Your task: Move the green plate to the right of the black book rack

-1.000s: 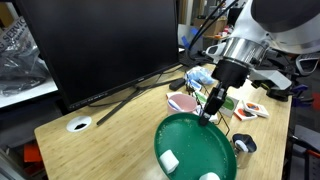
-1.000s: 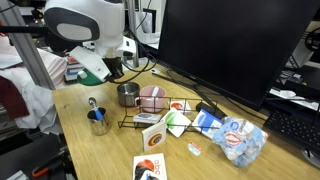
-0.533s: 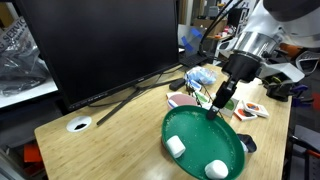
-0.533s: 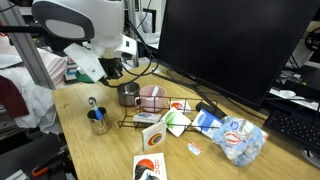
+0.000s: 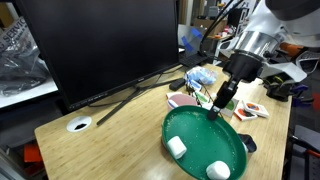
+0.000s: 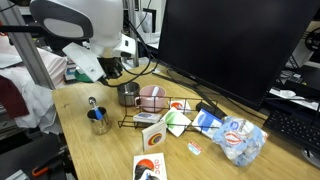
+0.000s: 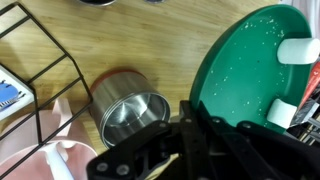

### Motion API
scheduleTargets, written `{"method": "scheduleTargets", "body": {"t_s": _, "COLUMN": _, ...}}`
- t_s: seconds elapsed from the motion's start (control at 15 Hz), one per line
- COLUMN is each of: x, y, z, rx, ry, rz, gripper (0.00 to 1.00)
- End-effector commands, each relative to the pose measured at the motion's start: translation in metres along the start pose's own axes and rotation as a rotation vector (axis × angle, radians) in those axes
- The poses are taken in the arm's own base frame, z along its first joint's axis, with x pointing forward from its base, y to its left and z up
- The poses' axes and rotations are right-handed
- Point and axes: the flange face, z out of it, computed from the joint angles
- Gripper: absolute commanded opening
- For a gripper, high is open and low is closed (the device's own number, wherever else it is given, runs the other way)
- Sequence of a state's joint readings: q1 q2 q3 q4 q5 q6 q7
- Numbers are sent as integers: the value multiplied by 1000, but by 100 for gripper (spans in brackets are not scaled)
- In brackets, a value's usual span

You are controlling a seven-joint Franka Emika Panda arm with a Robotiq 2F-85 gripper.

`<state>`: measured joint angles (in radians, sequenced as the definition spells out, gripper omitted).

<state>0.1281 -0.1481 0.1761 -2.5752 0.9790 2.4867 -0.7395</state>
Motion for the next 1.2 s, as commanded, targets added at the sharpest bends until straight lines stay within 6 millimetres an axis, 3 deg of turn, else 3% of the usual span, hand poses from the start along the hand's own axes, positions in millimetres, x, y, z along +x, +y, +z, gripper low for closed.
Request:
{"method": "scheduleTargets", "body": {"t_s": 0.0, "x": -2, "y": 4, "z": -5, "rx": -1, "ry": 13, "rz": 26, "gripper": 2}}
{"method": "scheduleTargets", "body": {"t_s": 0.27, "x": -20, "y": 28, "z": -22, "rx": 0, "ry": 43, "rz": 147, "gripper": 2}}
{"method": "scheduleTargets", "body": {"t_s": 0.8, "x": -85, "y": 91, "z": -49, "rx": -97, "ry": 113, "rz": 494, "gripper": 2}}
{"method": "scheduleTargets", "body": {"t_s": 0.87, "x": -75, "y": 103, "z": -52, "rx": -110, "ry": 126, "rz": 539, "gripper": 2}}
{"method": "scheduleTargets", "body": {"t_s": 1.13, "x": -85, "y": 141, "z": -75, "rx": -168, "ry": 198, "rz": 725, "gripper": 2}}
